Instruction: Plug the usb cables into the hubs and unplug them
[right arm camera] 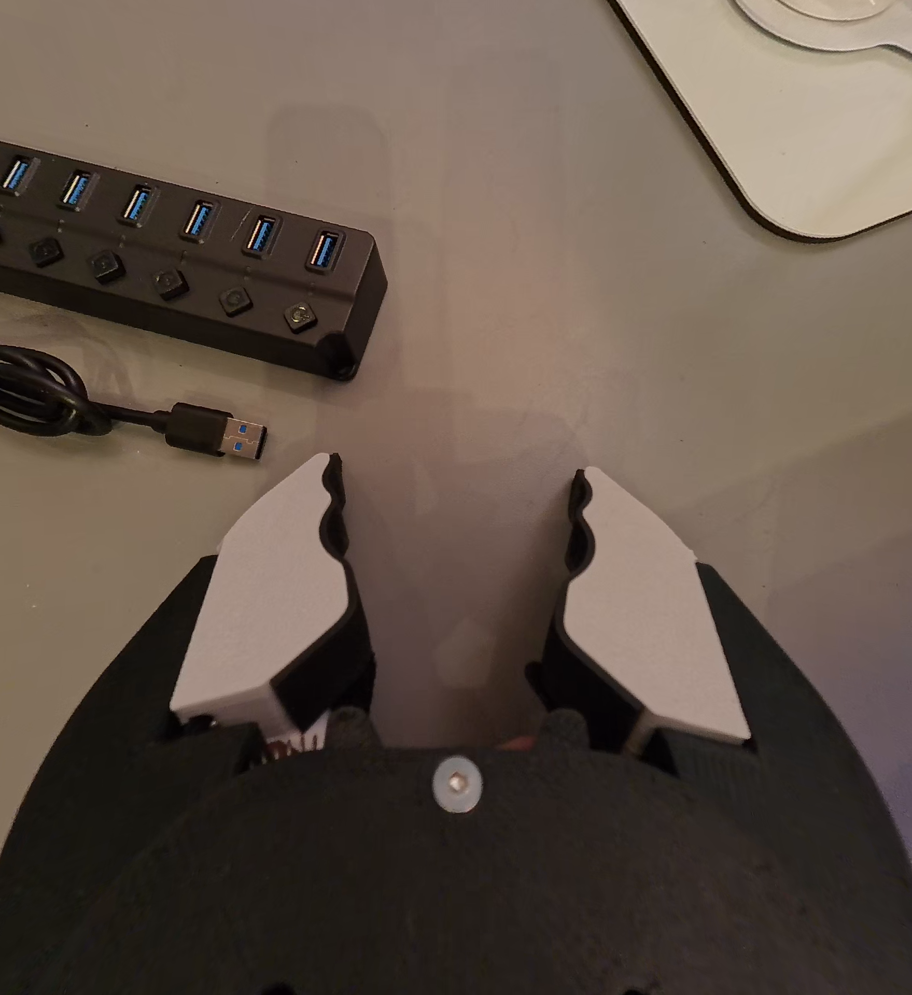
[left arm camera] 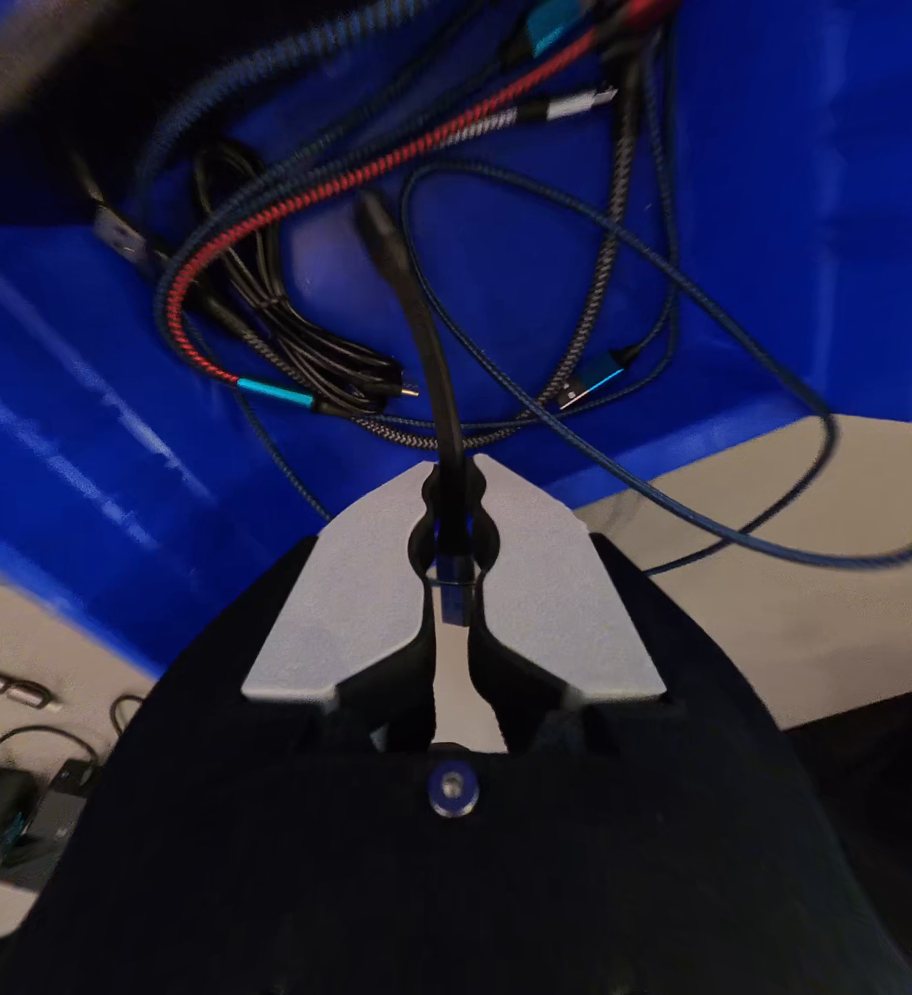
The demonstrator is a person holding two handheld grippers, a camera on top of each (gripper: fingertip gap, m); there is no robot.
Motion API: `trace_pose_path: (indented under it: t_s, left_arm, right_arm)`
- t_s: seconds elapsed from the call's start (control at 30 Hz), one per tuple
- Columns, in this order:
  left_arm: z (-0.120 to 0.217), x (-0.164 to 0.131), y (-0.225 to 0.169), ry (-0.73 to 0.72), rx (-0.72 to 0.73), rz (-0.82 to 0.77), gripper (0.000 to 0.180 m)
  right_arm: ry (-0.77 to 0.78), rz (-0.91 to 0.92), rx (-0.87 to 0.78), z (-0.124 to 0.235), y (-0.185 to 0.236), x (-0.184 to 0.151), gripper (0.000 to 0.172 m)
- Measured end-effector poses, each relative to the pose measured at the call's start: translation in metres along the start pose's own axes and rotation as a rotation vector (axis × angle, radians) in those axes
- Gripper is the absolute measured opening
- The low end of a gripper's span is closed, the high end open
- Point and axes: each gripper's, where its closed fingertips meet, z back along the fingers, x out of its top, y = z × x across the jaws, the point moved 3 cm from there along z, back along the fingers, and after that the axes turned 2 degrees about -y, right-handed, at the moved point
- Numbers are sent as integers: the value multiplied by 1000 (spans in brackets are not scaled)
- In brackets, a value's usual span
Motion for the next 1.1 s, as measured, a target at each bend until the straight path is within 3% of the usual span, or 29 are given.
trace_pose_path:
  t_s: [0.23, 0.4, 0.47, 0.57, 0.63, 0.83, 0.97, 1.03, 1.1]
  left_arm:
    - [90, -10, -30, -303, 80, -64, 3]
    - [132, -16, -110, -498, 20, -195, 3]
    - [124, -13, -162, -528, -57, -285, 3]
    - [86, -4, -232, -509, -124, -398, 3]
    - [59, 2, -283, -515, -276, -434, 3]
    - [-12, 12, -398, -484, -450, -528, 4]
    - [-41, 16, -428, -434, -496, -552, 4]
    - [-40, 20, -421, -449, -493, -516, 32]
    - [-21, 19, -408, -496, -515, -499, 40]
  right_arm:
    - [0, 0, 0, 0, 0, 0, 79]
    - [0, 0, 0, 0, 0, 0, 79]
    - [0, 0, 0, 0, 0, 0, 79]
    - [0, 1, -1, 0, 0, 0, 79]
    - [0, 1, -1, 0, 0, 0, 79]
    - [0, 1, 0, 0, 0, 0, 79]
    - [0, 2, 0, 0, 0, 0, 79]
    - [-1, 3, -1, 0, 0, 0, 79]
    - [0, 3, 0, 0, 0, 0, 78]
